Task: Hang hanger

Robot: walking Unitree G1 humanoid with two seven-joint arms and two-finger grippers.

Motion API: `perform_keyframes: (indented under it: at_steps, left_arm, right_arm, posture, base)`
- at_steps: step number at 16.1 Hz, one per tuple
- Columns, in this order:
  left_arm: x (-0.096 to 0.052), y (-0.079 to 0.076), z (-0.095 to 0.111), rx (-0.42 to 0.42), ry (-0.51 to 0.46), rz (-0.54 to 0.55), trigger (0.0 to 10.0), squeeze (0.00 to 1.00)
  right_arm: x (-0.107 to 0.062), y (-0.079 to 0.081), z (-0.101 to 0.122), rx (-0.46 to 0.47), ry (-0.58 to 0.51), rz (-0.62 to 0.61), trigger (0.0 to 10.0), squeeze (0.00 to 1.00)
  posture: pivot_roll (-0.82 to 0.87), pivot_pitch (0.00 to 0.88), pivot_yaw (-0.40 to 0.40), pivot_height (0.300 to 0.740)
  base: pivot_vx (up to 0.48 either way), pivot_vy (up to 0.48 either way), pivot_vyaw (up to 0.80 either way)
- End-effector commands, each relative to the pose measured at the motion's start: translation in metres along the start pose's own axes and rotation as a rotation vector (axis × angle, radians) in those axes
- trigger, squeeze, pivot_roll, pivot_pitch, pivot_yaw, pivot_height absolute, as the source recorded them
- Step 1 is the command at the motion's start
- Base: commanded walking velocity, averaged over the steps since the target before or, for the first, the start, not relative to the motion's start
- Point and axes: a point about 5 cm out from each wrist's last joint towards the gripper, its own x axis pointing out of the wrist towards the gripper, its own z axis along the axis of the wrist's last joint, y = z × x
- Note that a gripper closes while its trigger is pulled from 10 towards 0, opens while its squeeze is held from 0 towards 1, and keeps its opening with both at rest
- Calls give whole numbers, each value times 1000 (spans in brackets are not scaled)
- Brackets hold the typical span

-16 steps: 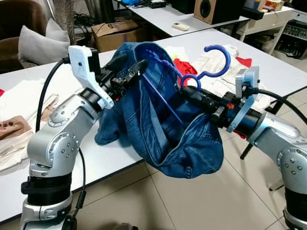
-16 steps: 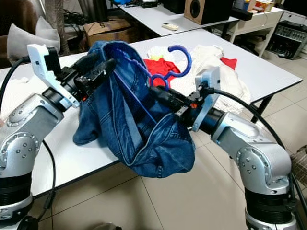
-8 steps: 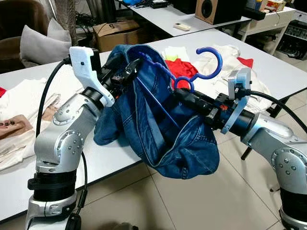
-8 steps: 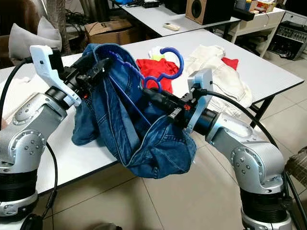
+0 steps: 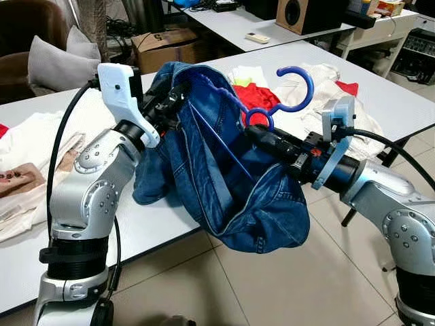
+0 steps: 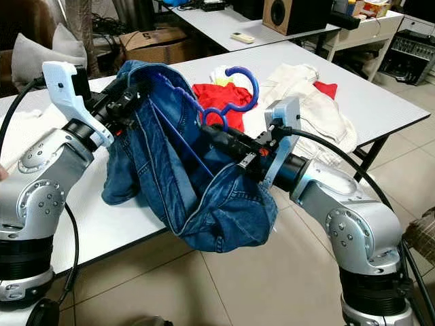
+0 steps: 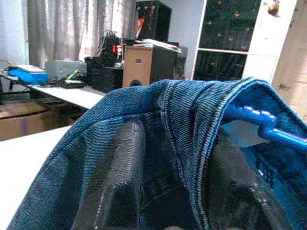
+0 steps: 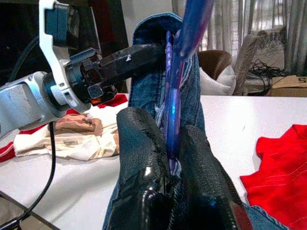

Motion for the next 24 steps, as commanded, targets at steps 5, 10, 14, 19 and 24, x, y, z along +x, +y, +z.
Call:
perform_keyframes:
  at_steps: [5, 10, 14, 19, 24]
  left_arm:
    - [3, 3, 12, 32, -70, 9, 0, 0]
    - [-1, -18, 42, 139, -210, -226, 0, 0]
    - [-10, -34, 50, 164, -219, -405, 0, 0]
    - [-62, 0, -19, 301, 339, -523, 0, 0]
    - [-50, -17, -62, 396, 406, -530, 549, 0]
  right_arm:
    - [2, 3, 8, -53, -4, 18, 0, 0]
    - [-2, -8, -3, -21, 79, -63, 0, 0]
    - [-3, -14, -2, -19, 66, -119, 0, 0]
    - [-1, -13, 37, -20, -169, -99, 0, 0]
    - [7, -5, 35, 55, -208, -86, 0, 0]
  posture:
    - [-114, 0, 55, 719]
    - [-111, 0, 54, 719]
    - [-113, 0, 55, 719]
    - [-111, 0, 53, 719]
    - [-119, 0, 55, 719]
  base:
    - [0, 0, 0]
    - [0, 0, 0]
    - [0, 0, 0]
    - [0, 0, 0]
    - [0, 0, 0]
